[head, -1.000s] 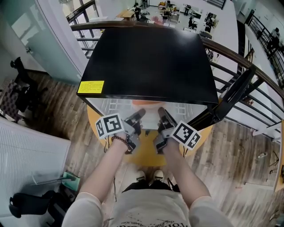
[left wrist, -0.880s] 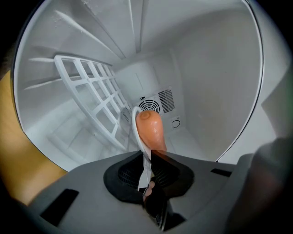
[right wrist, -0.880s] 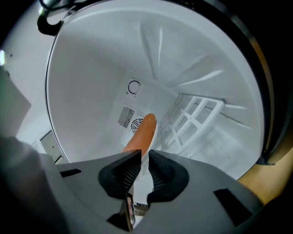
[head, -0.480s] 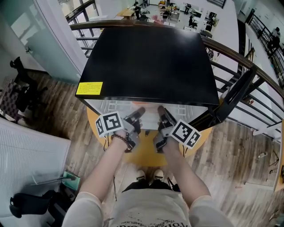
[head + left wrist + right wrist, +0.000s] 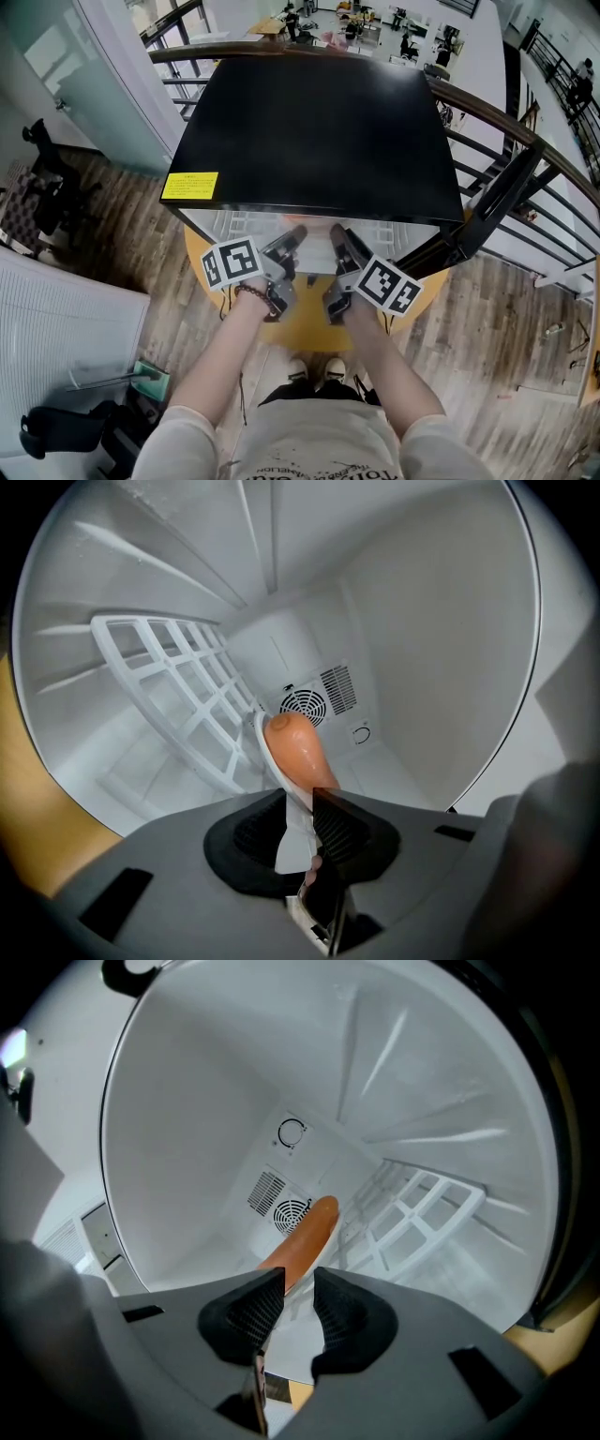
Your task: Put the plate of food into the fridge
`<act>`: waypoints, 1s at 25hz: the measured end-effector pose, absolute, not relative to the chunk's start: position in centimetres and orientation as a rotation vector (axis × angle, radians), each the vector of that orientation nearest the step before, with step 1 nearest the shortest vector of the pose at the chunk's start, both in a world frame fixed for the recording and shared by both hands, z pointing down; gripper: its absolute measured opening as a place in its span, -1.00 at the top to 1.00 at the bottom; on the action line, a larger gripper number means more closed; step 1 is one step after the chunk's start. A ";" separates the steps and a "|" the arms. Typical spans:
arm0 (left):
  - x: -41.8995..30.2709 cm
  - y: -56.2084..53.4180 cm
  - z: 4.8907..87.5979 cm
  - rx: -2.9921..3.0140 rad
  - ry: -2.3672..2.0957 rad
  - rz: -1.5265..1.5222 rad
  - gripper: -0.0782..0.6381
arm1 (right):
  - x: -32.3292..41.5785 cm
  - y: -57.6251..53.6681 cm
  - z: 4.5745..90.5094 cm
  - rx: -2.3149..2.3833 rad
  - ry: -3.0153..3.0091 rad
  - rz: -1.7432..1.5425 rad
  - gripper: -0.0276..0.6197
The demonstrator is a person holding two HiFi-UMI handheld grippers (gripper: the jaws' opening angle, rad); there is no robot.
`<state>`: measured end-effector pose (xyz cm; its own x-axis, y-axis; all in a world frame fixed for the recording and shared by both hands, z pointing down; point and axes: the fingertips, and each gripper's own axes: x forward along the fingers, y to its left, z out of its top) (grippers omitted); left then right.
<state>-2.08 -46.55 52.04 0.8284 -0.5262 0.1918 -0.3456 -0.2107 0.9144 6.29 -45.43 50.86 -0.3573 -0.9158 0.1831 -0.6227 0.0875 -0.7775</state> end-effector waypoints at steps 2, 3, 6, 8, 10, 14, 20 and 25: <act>-2.2 -46.5 52.2 1.834 -0.674 -0.181 0.54 | 6.1 -45.3 51.0 -1.529 2.045 -1.144 0.59; -2.3 -46.5 52.2 1.838 -0.680 -0.176 0.53 | 6.0 -45.2 51.0 -1.534 2.054 -1.141 0.57; -2.4 -46.4 52.2 1.851 -0.700 -0.157 0.52 | 6.1 -45.0 50.9 -1.564 2.076 -1.127 0.53; -2.5 -46.4 52.1 1.856 -0.714 -0.152 0.51 | 6.2 -44.8 50.9 -1.587 2.092 -1.116 0.49; -2.7 -46.4 52.1 1.855 -0.722 -0.154 0.49 | 6.0 -44.6 51.0 -1.596 2.113 -1.112 0.45; -3.1 -46.3 52.1 1.853 -0.733 -0.154 0.49 | 5.5 -44.3 51.0 -1.605 2.164 -1.120 0.35; -2.8 -45.5 52.2 1.853 -0.726 -0.145 0.49 | 6.0 -43.5 51.6 -1.734 2.227 -1.090 0.30; -2.8 -44.8 52.2 1.859 -0.732 -0.142 0.49 | 6.9 -42.8 51.8 -1.735 2.203 -1.097 0.30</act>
